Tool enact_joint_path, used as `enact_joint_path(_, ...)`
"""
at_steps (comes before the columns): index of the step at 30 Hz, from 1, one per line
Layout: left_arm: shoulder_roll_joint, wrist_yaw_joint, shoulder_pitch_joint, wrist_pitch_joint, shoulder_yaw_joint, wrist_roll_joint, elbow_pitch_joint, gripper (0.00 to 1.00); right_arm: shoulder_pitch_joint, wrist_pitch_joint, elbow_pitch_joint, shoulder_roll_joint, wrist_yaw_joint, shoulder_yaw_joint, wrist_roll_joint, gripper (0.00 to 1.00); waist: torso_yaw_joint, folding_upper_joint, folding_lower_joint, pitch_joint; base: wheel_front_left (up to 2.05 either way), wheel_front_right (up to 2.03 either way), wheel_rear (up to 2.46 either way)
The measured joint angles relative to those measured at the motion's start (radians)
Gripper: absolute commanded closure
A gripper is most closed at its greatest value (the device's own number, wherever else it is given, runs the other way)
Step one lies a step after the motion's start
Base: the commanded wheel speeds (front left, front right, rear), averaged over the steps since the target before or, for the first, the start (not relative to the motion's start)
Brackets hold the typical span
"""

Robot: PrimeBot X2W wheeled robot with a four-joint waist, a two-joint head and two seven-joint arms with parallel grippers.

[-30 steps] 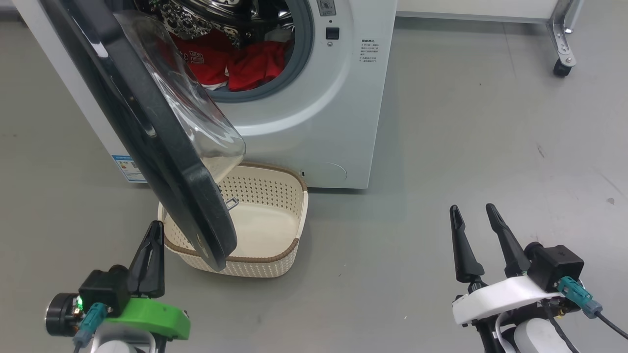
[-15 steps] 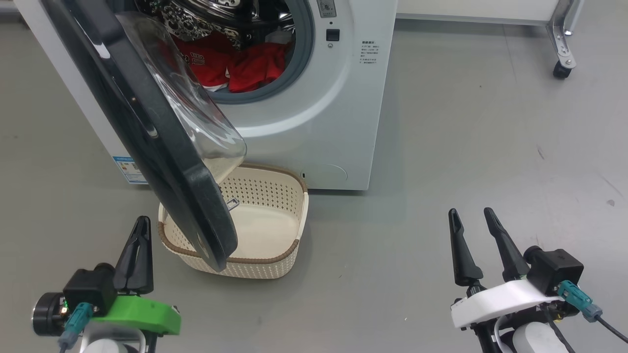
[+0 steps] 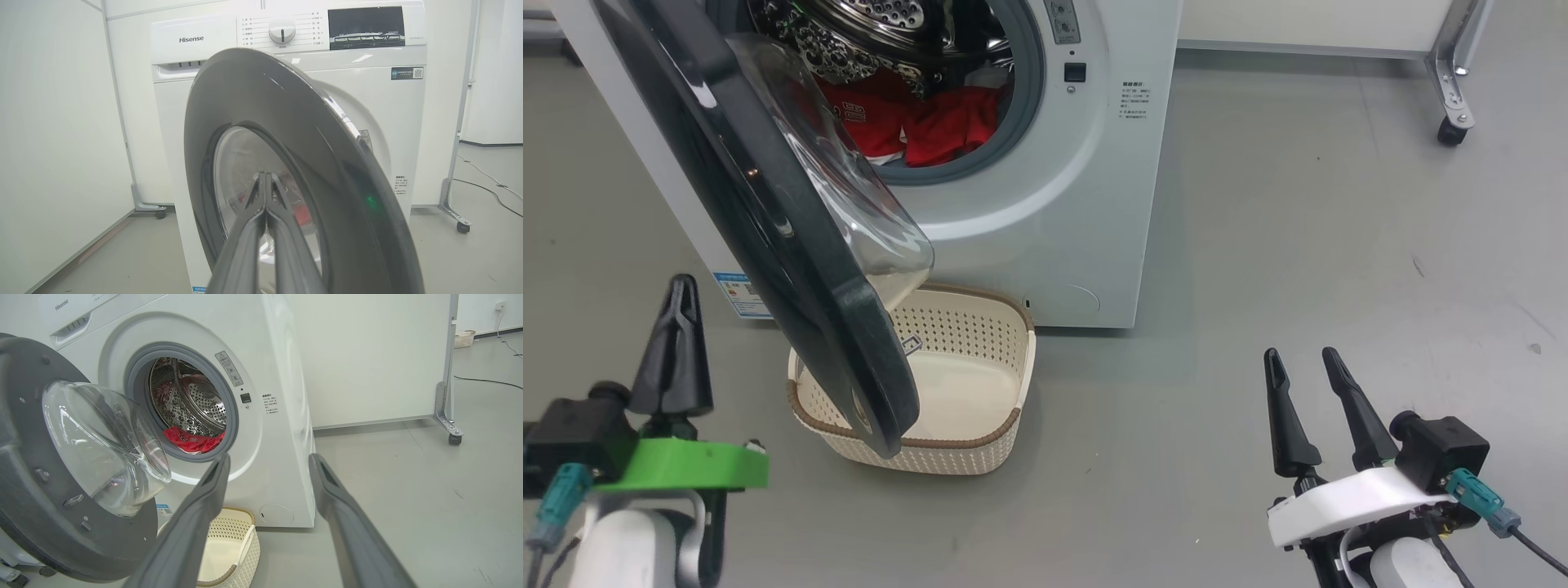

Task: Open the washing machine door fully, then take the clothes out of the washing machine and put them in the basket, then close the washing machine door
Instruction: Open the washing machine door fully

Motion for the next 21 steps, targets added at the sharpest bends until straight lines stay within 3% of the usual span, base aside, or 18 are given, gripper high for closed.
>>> enact_joint_path(14, 0.064, -0.009, -0.179, 0.006, 0.023, -0.001, -0.151, 1.00, 0.001, 0.000, 0.008, 0.015, 0.018, -0.012, -0.017, 0.00, -0.015, 0.0000, 0.0000, -0.006, 0.00, 0.00, 0.00)
enact_joint_path(21, 0.073, -0.027, -0.261, 0.044, -0.038, 0.000, -0.199, 1.00, 0.002, 0.000, 0.020, 0.021, 0.021, -0.021, -0.026, 0.00, -0.023, 0.0000, 0.0000, -0.012, 0.00, 0.00, 0.00)
